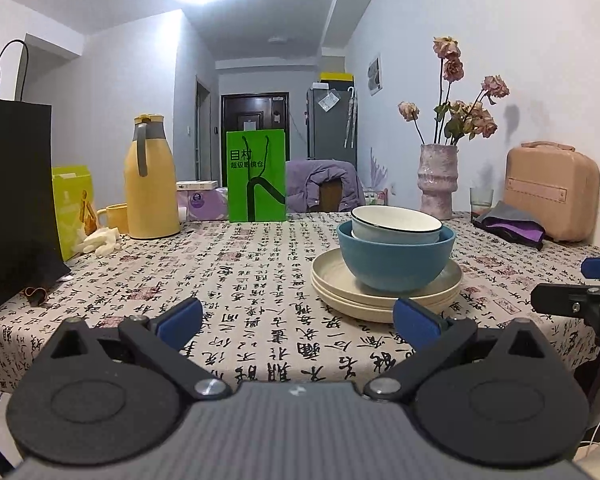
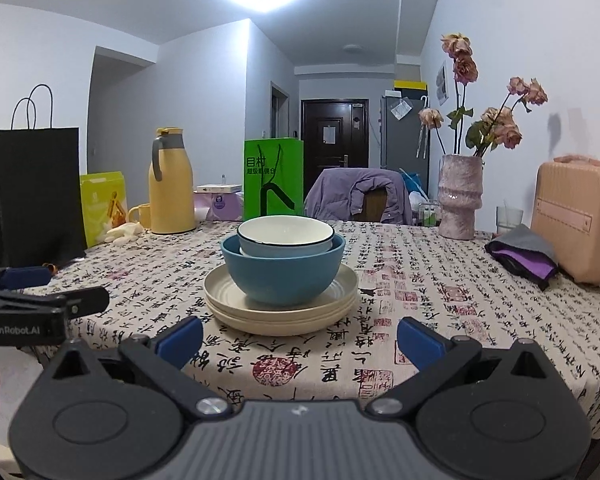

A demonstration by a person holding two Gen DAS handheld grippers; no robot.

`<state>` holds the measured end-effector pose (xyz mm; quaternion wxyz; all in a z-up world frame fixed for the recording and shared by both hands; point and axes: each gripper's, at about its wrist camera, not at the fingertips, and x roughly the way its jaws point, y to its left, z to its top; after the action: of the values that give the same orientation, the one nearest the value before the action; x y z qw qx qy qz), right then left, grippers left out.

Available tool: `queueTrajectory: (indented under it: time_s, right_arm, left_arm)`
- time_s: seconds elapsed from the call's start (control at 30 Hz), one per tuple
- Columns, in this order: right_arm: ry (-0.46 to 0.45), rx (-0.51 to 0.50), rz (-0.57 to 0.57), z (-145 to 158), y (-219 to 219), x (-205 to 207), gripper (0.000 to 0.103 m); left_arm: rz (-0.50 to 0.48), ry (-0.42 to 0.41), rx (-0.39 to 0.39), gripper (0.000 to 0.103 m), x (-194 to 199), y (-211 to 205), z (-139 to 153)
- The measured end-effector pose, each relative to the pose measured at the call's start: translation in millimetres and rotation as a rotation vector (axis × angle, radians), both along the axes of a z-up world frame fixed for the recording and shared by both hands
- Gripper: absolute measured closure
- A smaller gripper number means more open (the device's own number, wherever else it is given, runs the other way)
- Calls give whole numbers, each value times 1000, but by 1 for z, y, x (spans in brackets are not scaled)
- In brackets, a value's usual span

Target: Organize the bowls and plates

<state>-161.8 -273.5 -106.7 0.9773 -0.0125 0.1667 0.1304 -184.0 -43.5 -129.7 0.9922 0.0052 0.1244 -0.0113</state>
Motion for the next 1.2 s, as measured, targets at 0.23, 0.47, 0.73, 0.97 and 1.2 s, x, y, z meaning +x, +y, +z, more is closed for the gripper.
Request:
queueTrajectory:
  time_s: [0.23,0.47,0.73,0.97,1.2]
  right_arm:
    - [9,0,11,-2,4,2,0]
    - [11,2,14,-3,4,2,0]
    - [11,2,14,-3,4,2,0]
    - [11,2,14,-3,4,2,0]
    - [11,2,14,-3,5,2,0]
  left_arm:
    - [-4,4,-3,0,-1,1,-3]
    - [-7,-1,-3,0,-2,2,-3]
    - [-6,-2,-2,0,-2,1,-3]
    - [-7,-2,-2,0,-3,1,-3]
    - [-8,-3,-2,0,-3,1,-3]
